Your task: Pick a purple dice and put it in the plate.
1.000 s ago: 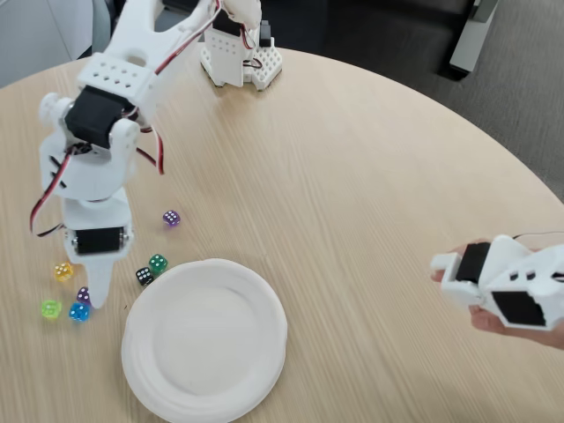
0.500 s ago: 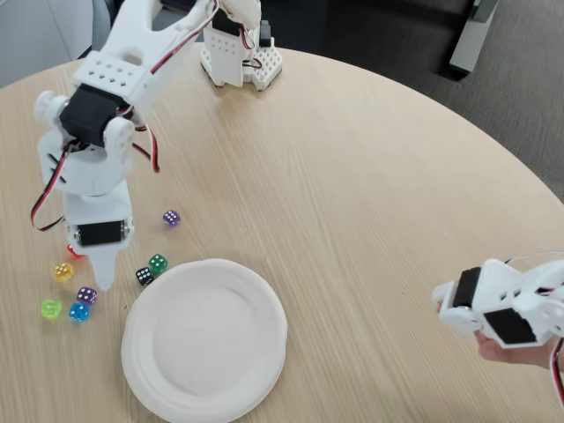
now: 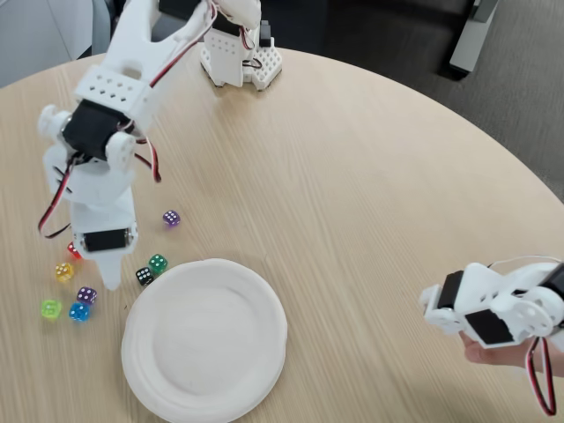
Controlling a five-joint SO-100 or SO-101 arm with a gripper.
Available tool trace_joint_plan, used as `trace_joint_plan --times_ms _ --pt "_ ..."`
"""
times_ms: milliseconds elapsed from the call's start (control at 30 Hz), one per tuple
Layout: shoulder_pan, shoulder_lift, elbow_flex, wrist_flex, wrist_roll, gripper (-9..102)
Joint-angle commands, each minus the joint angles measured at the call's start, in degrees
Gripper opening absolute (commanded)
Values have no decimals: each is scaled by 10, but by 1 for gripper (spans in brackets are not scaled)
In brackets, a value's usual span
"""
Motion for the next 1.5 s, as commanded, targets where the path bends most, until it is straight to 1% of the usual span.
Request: trace_joint_plan --times_ms 0,433,733,1167,1467 --pt "0 7 -9 -4 4 14" --pt "0 4 -7 -3 1 14" --pt "2 -34 -16 1 -10 14" --pt "61 -35 -16 -4 -38 14" --pt "56 -34 -16 1 -45 14"
